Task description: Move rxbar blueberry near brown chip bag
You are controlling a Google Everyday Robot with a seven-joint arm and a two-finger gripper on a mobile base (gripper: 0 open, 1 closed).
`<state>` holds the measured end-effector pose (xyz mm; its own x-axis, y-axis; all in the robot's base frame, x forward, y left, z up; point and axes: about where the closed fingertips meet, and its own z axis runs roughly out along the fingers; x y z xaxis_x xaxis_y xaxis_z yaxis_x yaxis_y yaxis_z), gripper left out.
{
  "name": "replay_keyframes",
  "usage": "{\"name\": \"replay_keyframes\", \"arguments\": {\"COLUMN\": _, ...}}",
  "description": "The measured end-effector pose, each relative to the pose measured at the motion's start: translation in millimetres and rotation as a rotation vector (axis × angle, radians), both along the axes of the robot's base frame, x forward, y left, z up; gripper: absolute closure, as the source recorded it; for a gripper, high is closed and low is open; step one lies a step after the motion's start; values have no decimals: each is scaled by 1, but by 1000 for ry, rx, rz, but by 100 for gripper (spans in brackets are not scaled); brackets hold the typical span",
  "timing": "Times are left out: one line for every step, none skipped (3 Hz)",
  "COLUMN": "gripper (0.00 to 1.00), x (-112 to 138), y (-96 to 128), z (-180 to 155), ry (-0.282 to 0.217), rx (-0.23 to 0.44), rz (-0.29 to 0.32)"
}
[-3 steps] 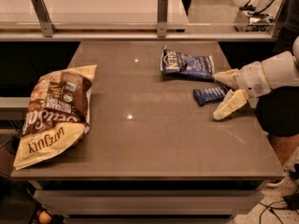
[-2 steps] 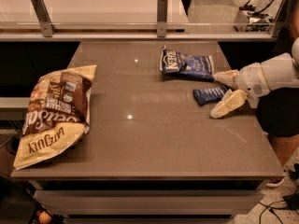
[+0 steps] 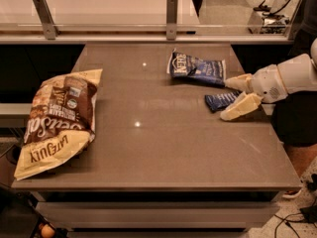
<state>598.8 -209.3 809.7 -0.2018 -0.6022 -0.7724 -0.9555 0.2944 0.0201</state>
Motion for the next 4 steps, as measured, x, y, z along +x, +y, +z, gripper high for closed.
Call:
{"name": "replay_keyframes", "arguments": {"gripper": 86, "x": 0, "y": 0, "z": 6, "ry": 0, "rx": 0, "rz": 0}}
{"name": "replay_keyframes", "arguments": {"gripper": 100, "x": 0, "y": 0, "z": 10, "ry": 0, "rx": 0, "rz": 1}}
{"name": "replay_keyframes", "arguments": {"gripper": 100, "x": -2, "y": 6, "z": 20, "ry": -3, "rx": -1, "rz": 14}}
{"name": "replay_keyframes", "arguments": {"gripper": 100, "x": -8, "y": 14, "z": 38, "ry": -26, "rx": -2, "rz": 27}}
